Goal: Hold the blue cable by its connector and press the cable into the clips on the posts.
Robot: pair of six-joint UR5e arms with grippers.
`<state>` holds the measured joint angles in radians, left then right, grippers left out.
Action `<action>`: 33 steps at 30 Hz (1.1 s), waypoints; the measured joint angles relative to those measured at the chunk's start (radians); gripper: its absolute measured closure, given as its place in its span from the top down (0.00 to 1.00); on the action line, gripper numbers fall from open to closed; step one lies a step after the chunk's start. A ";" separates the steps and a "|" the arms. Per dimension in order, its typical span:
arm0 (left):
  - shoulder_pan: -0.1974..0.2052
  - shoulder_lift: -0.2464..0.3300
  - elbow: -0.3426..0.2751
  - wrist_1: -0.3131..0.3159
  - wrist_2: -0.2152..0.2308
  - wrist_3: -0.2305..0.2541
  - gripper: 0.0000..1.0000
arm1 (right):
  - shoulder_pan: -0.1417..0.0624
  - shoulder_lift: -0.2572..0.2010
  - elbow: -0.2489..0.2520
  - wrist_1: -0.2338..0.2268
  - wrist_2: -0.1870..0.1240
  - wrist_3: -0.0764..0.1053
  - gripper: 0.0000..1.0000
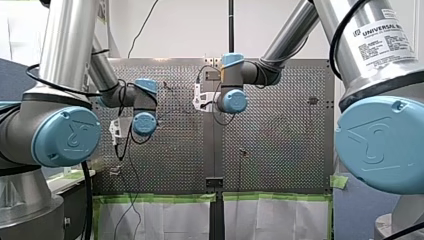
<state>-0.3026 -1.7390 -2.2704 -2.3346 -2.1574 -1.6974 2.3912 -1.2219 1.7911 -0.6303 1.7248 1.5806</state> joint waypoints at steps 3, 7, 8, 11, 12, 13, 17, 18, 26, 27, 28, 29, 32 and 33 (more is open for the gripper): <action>0.003 0.025 0.000 -0.025 0.012 -0.018 0.02 | -0.003 0.001 0.000 -0.001 0.001 0.004 0.00; 0.009 0.058 0.001 -0.058 0.040 -0.049 0.02 | -0.008 0.002 0.000 -0.004 0.001 0.008 0.00; 0.010 0.066 0.002 -0.066 0.048 -0.057 0.02 | -0.009 0.002 0.000 -0.006 0.001 0.009 0.00; 0.013 0.090 0.012 -0.090 0.071 -0.081 0.02 | -0.012 0.003 -0.001 -0.010 -0.001 0.011 0.00; 0.015 0.098 0.018 -0.098 0.079 -0.089 0.02 | -0.012 0.003 -0.001 -0.011 -0.001 0.011 0.00; 0.016 0.105 0.023 -0.102 0.086 -0.096 0.02 | -0.012 0.003 -0.002 -0.012 -0.001 0.011 0.00; 0.018 0.142 0.041 -0.112 0.123 -0.133 0.02 | -0.012 0.006 -0.006 -0.012 -0.002 0.012 0.00; 0.019 0.154 0.045 -0.113 0.133 -0.145 0.02 | -0.013 0.008 -0.007 -0.012 -0.003 0.012 0.00; 0.027 0.216 0.060 -0.119 0.173 -0.209 0.02 | -0.013 0.037 -0.030 -0.008 -0.004 0.012 0.00; 0.028 0.219 0.060 -0.123 0.175 -0.210 0.02 | -0.012 0.038 -0.033 -0.008 -0.005 0.012 0.00; 0.028 0.220 0.060 -0.128 0.177 -0.208 0.02 | -0.012 0.038 -0.038 -0.007 -0.005 0.012 0.00; 0.028 0.221 0.060 -0.132 0.179 -0.206 0.02 | -0.010 0.039 -0.046 -0.003 -0.007 0.011 0.00; 0.029 0.222 0.060 -0.144 0.189 -0.192 0.02 | -0.006 0.039 -0.070 0.014 -0.010 0.004 0.00; 0.029 0.222 0.060 -0.146 0.192 -0.186 0.02 | -0.004 0.039 -0.079 0.022 -0.011 0.002 0.00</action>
<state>-0.2737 -1.5165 -2.2103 -2.4810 -1.9650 -1.8830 2.3874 -1.1824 1.7125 -0.6084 1.7136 1.5823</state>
